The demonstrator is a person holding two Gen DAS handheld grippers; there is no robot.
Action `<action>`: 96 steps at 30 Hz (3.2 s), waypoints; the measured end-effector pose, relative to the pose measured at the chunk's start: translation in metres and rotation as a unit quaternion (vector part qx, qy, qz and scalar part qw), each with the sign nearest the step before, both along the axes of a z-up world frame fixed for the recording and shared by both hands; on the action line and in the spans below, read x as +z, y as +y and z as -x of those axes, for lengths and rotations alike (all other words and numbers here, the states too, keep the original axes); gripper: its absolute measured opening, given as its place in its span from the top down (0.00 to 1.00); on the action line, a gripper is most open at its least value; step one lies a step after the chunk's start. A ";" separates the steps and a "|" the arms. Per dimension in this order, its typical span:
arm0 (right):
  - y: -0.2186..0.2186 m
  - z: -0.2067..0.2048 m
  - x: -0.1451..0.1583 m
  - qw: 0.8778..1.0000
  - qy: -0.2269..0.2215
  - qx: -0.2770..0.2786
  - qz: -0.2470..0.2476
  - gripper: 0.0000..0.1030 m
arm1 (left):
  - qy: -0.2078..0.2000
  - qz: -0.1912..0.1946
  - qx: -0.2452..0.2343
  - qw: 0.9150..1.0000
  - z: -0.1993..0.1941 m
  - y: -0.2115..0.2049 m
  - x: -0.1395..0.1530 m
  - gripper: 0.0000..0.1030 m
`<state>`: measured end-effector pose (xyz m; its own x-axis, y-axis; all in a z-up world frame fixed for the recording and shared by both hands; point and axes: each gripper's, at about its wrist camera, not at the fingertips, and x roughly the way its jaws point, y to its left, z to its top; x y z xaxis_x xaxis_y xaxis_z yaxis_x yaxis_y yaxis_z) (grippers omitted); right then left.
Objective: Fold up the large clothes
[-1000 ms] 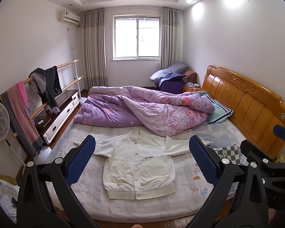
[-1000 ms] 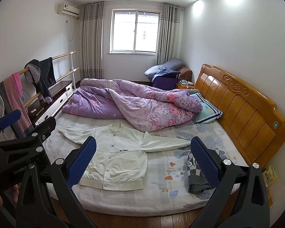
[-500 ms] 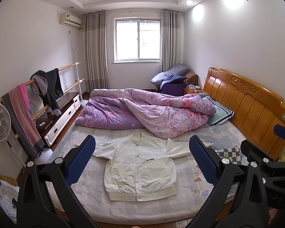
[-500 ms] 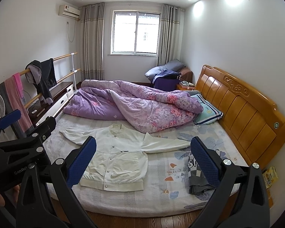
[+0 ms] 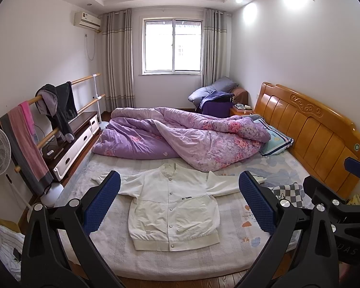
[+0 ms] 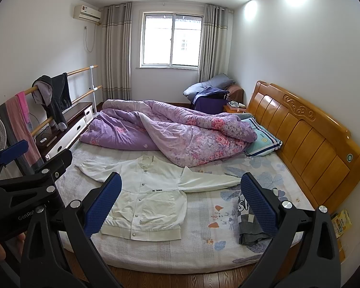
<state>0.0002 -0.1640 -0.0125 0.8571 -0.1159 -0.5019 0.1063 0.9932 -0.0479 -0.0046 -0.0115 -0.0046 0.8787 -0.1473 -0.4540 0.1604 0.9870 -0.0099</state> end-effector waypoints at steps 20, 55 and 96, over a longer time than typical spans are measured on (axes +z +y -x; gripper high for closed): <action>-0.002 -0.004 -0.002 1.000 0.003 0.005 -0.003 0.07 | 0.004 -0.001 0.003 1.000 -0.004 0.006 0.001 0.05; -0.029 -0.086 -0.045 0.998 0.059 0.017 -0.025 0.07 | 0.057 -0.009 0.010 0.998 -0.100 -0.021 -0.047 0.05; 0.254 -0.621 -0.473 0.929 0.348 0.105 -0.063 0.27 | 0.333 0.131 0.188 0.915 -0.623 0.394 -0.498 0.05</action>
<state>0.6208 0.0900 -0.4852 0.3162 0.1153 -0.9417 -0.1042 0.9908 0.0863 0.6187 0.3826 -0.5031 0.4321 -0.0723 -0.8989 -0.3168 0.9211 -0.2264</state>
